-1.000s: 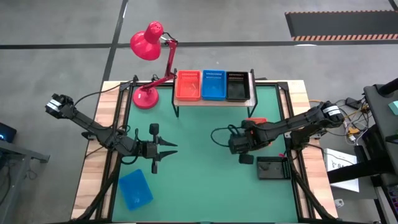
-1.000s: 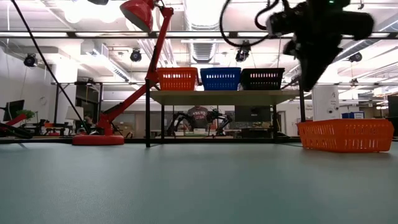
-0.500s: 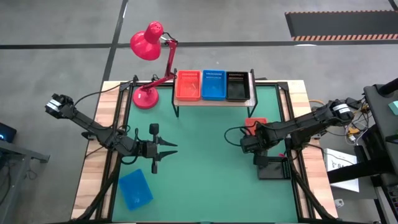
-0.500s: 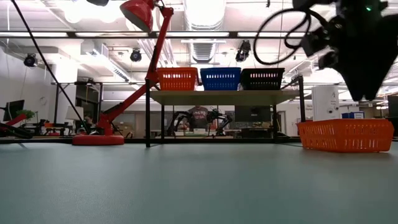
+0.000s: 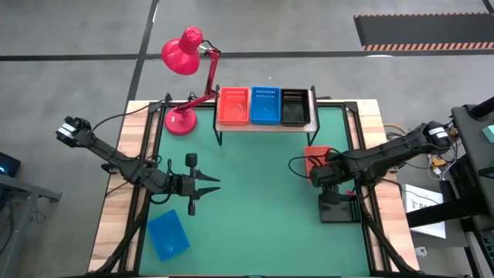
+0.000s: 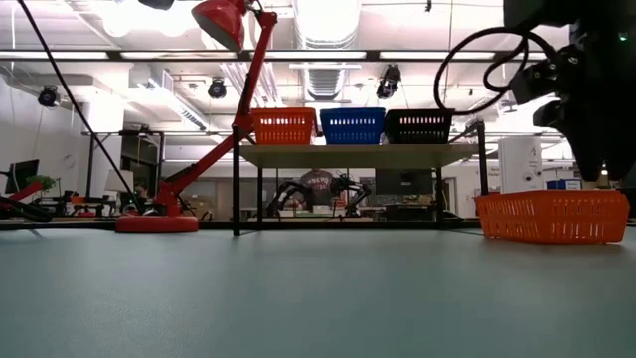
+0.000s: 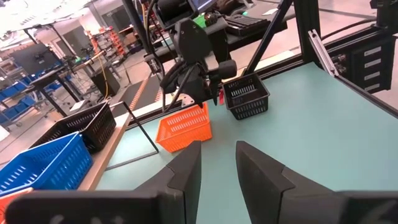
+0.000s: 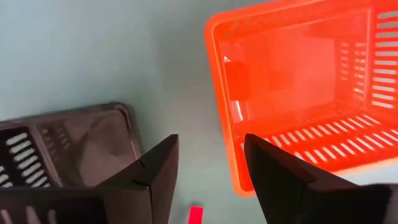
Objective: Stack baskets on shelf by color
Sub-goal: Stack the orange bin on the other orange bins on the shelf, then stack the blue bin on the other blue bins on the shelf
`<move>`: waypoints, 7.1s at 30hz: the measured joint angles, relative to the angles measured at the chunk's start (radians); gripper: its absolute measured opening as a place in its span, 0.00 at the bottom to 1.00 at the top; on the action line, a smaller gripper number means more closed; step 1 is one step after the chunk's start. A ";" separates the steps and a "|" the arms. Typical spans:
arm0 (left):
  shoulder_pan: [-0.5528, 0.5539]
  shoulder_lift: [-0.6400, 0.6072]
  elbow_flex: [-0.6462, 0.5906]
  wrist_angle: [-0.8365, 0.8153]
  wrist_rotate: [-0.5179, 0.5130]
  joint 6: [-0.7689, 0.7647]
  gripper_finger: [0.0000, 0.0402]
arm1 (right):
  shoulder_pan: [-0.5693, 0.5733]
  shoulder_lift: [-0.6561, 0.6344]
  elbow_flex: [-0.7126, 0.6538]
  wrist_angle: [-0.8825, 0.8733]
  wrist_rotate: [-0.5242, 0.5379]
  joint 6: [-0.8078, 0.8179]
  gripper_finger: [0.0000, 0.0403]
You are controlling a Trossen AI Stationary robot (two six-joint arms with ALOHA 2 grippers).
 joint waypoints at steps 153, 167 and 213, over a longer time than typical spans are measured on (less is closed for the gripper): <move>-0.001 -0.116 -0.066 0.026 -0.041 -0.020 0.21 | -0.429 0.609 0.964 0.604 0.253 -0.687 0.03; -0.001 -0.116 -0.066 0.032 -0.041 -0.022 0.21 | -0.435 0.636 0.963 0.627 0.253 -0.693 0.03; 0.000 -0.116 -0.065 0.036 -0.040 -0.053 0.21 | -0.130 0.402 0.624 0.481 0.156 -0.478 0.02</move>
